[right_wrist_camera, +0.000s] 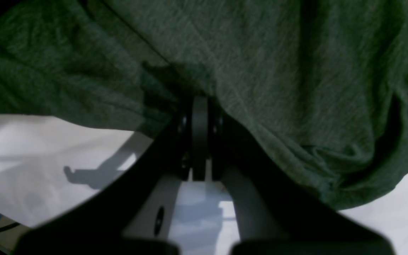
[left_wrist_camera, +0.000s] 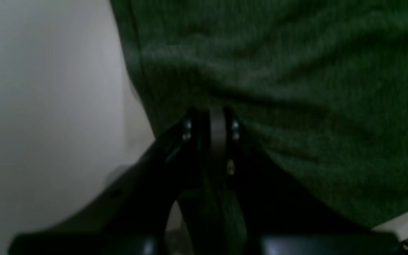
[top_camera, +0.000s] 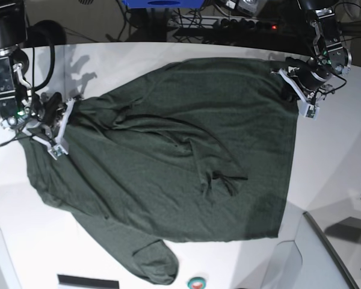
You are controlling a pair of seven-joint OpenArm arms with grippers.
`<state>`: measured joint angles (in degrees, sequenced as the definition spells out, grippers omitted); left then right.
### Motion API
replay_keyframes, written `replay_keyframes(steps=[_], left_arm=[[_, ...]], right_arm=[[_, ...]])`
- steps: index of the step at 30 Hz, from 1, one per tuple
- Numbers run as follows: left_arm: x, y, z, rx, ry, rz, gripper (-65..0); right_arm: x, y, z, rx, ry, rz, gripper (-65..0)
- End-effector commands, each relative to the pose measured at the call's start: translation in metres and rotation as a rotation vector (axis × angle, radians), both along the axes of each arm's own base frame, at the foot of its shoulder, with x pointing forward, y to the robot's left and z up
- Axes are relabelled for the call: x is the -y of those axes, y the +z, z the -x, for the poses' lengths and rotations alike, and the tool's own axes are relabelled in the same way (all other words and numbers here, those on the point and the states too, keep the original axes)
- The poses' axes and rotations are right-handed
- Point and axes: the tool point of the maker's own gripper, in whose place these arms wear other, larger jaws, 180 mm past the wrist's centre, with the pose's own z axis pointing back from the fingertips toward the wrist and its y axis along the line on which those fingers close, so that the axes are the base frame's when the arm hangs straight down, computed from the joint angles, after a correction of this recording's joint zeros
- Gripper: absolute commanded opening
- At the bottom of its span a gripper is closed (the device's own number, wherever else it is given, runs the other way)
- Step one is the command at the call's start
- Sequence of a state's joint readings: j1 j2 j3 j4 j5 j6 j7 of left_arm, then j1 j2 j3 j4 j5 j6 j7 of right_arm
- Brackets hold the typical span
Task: Layout the t-shirt on the table in an organized manner, then fold the t-shirt properly
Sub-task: 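Pull the shirt corners apart with both grippers to straighten it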
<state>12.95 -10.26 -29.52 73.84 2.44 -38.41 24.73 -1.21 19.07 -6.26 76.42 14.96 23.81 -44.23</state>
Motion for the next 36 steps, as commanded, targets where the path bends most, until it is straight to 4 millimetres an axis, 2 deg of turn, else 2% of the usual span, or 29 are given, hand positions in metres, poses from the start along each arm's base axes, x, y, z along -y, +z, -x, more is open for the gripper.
replay_keyframes(steps=[1, 7, 10, 14, 21, 26, 33, 36], left_arm=[[-0.008, 0.0, 0.003, -0.014, -0.005, -0.024, -58.7], [-0.014, -0.008, 0.012, -0.032, 0.006, -0.016, -58.7], [-0.02, -0.008, 0.015, -0.039, 0.011, -0.025, -58.7], [-0.03, -0.006, 0.02, -0.051, 0.007, -0.047, -58.7], [-0.033, -0.004, 0.02, -0.052, -0.004, -0.06, -58.7], [-0.035, -0.003, 0.02, -0.05, -0.002, -0.063, -58.7], [-0.036, -0.003, 0.021, -0.05, -0.001, -0.064, -58.7], [-0.039, -0.002, 0.021, -0.052, -0.003, -0.07, -58.7]], right_arm=[[0.006, 0.011, -0.006, 0.037, 0.009, 0.008, -63.8], [0.017, 0.017, 0.015, 0.004, 0.038, 0.063, -64.1], [0.029, 0.017, 0.025, -0.01, 0.053, 0.095, -64.1], [0.036, 0.012, 0.04, -0.042, 0.055, 0.112, -64.1], [0.06, 0.007, 0.062, -0.092, 0.07, 0.166, -64.1], [0.064, 0.005, 0.069, -0.106, 0.069, 0.173, -64.1], [0.064, -0.003, 0.089, -0.151, 0.076, 0.176, -64.2], [0.071, -0.003, 0.094, -0.164, 0.08, 0.193, -64.2]])
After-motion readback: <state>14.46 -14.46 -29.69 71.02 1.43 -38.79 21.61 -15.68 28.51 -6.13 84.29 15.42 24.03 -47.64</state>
